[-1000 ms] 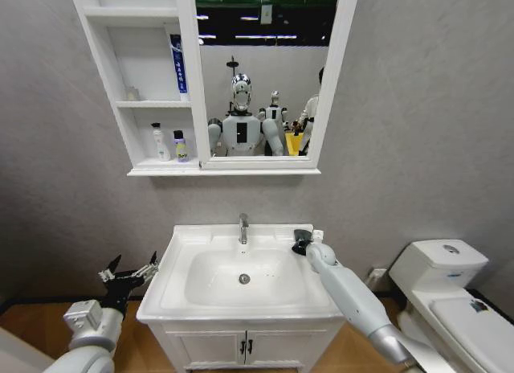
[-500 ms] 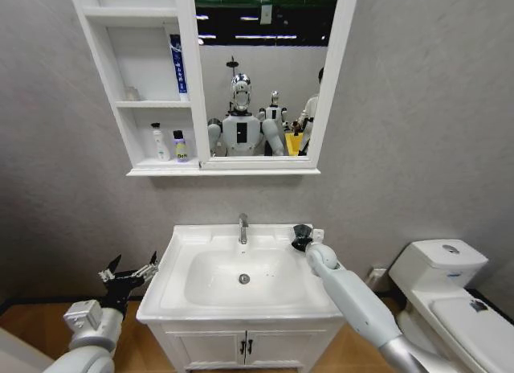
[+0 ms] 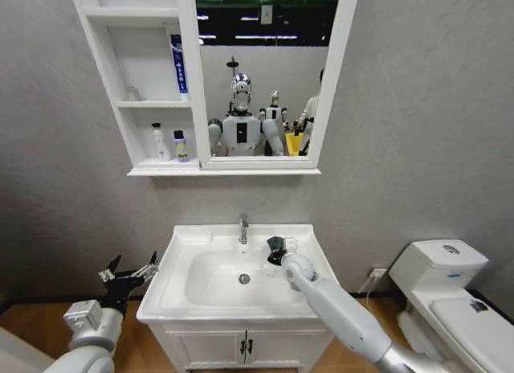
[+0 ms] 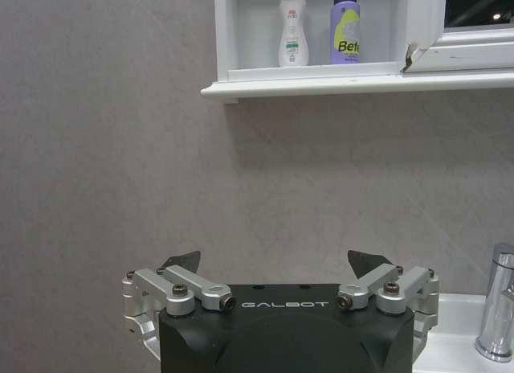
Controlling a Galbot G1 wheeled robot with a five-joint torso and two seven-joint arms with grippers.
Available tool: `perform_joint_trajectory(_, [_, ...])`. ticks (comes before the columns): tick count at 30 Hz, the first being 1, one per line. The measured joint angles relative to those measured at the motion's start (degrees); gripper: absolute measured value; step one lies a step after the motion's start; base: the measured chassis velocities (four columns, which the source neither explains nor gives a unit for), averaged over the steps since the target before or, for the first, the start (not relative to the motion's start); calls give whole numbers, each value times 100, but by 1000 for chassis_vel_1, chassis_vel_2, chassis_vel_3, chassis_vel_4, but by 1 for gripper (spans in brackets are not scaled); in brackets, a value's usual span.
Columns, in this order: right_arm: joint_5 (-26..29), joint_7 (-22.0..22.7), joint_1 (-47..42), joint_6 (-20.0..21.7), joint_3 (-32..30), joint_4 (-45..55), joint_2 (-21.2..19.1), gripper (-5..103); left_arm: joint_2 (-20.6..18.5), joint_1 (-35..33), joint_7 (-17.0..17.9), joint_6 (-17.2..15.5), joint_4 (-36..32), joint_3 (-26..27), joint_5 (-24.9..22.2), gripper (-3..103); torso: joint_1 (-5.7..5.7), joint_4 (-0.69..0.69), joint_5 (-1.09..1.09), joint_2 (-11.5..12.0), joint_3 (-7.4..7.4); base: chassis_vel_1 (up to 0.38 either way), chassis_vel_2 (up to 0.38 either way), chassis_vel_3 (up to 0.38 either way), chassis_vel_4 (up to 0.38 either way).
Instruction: Move facial cleanser and shampoo from washbasin to cabinet, then wipe washbasin with towel.
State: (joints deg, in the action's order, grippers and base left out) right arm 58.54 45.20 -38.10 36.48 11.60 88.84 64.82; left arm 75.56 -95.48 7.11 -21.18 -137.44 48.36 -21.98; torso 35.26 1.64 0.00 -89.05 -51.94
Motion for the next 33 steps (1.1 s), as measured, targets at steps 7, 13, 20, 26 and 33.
perform_joint_trajectory(7, [7, 53, -36, 68, 53, -394, 135, 4, 0, 0, 0, 0, 0, 0, 0, 100, 0, 1, 1, 0, 0, 0, 0, 0, 0])
perform_joint_trajectory(13, [-16, -15, -101, 110, -43, -626, 232, 4, 0, 0, 0, 0, 0, 0, 0, 100, 0, 1, 0, 0, 0, 0, 0, 0, 0])
perform_joint_trajectory(20, [-45, -34, -181, 246, -108, -689, 187, 4, 0, 0, 0, 0, 0, 0, 0, 100, 0, 0, 0, 0, 0, 0, 0, 0, 0])
perform_joint_trajectory(26, [-76, -42, -236, 257, -129, -702, 158, 4, 0, 0, 0, 0, 0, 0, 0, 100, 0, 0, 0, 0, 0, 0, 0, 0, 0])
perform_joint_trajectory(33, [-161, -94, -255, 220, -136, -806, 296, 4, 0, 0, 0, 0, 0, 0, 0, 100, 0, 1, -1, 0, 0, 0, 0, 0, 0])
